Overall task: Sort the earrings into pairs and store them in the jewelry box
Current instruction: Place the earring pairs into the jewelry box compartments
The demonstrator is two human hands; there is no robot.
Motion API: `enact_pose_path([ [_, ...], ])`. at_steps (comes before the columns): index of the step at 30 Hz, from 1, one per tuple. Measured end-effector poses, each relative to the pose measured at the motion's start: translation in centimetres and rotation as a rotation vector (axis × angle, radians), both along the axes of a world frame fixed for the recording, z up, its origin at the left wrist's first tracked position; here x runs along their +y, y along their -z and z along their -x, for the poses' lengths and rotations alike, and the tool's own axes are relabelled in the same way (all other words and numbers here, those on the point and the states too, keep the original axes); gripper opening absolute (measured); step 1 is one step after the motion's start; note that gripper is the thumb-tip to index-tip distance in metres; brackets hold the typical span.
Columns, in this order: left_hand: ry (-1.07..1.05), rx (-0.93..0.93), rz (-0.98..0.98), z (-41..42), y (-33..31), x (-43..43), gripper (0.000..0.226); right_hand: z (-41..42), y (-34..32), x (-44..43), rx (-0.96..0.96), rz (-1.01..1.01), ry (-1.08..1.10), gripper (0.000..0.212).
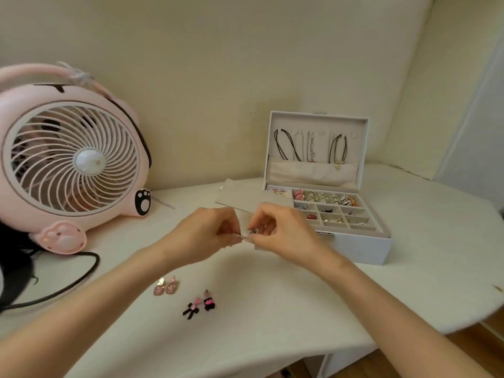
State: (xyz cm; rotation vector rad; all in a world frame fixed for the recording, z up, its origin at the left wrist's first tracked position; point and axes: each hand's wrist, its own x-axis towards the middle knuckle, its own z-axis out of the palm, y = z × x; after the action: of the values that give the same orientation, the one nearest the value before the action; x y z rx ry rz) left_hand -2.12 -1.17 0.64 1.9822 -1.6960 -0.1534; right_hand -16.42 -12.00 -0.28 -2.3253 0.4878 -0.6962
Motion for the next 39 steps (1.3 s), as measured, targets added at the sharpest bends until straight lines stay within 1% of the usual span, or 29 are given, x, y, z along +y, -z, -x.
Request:
enact_pose_path([
  [4,0.091,0.050,0.078,2.8,-0.5,-4.0,0.008,3.0,-1.9,-3.7,-0.074,-0.087,0.155,0.024],
  [6,0.110,0.032,0.093,3.8,-1.0,-6.1,0.006,3.9,-2.5,-5.2,-0.113,-0.120,0.215,0.023],
  [9,0.105,-0.003,0.076,4.9,-1.7,-9.0,0.008,5.0,-3.1,-6.8,-0.156,-0.155,0.260,0.024],
  [12,0.098,-0.078,0.011,5.2,-1.8,-11.3,0.007,5.5,-3.1,-7.9,-0.165,-0.171,0.294,0.020],
  [17,0.136,-0.208,-0.180,5.4,-1.5,-13.5,0.010,5.8,-2.5,-9.5,-0.159,-0.229,0.317,0.019],
  [21,0.139,-0.245,-0.255,5.5,-1.6,-14.1,0.022,5.8,-1.5,-10.4,-0.075,-0.182,0.369,0.024],
  [24,0.104,-0.350,-0.252,5.8,-2.0,-14.1,0.024,5.8,-1.2,-10.5,-0.043,-0.173,0.365,0.026],
  [27,0.045,-0.475,-0.233,6.0,-1.8,-14.3,0.019,5.9,-1.2,-10.6,-0.016,-0.176,0.347,0.019],
  [30,0.017,-0.486,-0.229,6.0,-1.6,-14.3,0.013,6.0,-1.3,-10.5,0.017,-0.192,0.282,0.017],
  [33,-0.012,-0.505,-0.157,6.0,-1.5,-14.0,0.011,5.8,-1.3,-10.3,0.071,-0.170,0.224,0.023],
  [36,-0.013,-0.531,-0.084,6.0,-1.3,-13.8,0.014,5.5,-1.3,-10.4,0.095,-0.133,0.210,0.026],
  [39,0.002,-0.503,-0.059,5.8,-1.4,-13.6,0.012,5.2,-1.3,-10.5,0.115,-0.102,0.205,0.027],
])
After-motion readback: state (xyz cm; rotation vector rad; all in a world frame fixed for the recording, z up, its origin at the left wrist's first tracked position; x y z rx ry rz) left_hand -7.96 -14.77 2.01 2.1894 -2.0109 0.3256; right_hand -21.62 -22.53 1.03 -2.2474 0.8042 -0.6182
